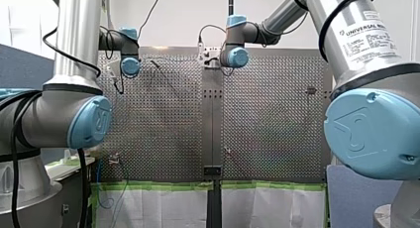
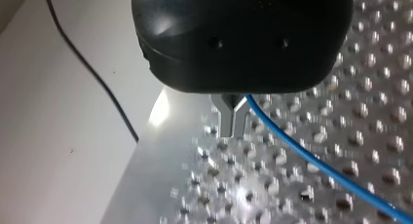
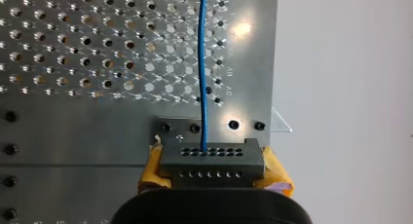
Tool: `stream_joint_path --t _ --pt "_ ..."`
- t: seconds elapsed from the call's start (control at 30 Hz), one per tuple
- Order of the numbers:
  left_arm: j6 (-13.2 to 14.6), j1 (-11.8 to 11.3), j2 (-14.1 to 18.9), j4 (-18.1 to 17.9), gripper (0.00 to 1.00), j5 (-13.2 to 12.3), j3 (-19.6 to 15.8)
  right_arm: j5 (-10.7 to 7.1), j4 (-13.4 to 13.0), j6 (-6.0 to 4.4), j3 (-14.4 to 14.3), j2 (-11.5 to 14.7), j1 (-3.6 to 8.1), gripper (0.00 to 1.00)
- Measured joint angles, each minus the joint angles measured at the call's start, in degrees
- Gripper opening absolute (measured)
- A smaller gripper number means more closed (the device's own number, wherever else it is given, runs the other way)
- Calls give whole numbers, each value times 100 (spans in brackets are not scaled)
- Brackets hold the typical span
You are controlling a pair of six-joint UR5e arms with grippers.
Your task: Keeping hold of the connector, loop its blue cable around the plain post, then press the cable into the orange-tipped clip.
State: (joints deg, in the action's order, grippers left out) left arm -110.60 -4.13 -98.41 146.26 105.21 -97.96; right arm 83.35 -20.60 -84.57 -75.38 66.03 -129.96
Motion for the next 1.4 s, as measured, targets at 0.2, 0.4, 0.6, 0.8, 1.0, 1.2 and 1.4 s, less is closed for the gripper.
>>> stream_joint_path --t 0.2,0.4,0.6,0.8,1.0,1.2,1.4 --pt "-82 -167 -146 -117 2 -270 -1 22 -11 16 0 -71 20 0" --pt "-86 -103 -203 -116 2 -424 -2 45 -24 6 -4 -103 19 0" --pt "-91 -23 -213 -69 4 -554 -4 148 9 22 -8 -165 -8 0" --pt "-88 34 -320 33 4 -441 -18 236 157 59 -12 -322 -15 0" --pt "2 81 -627 72 8 -435 -67 272 221 77 -15 -384 -18 0" --pt "24 151 -786 88 29 -460 -87 427 279 119 -24 -603 -55 0" --pt "-107 183 -798 70 59 -680 -88 514 279 177 -81 -811 -104 0"
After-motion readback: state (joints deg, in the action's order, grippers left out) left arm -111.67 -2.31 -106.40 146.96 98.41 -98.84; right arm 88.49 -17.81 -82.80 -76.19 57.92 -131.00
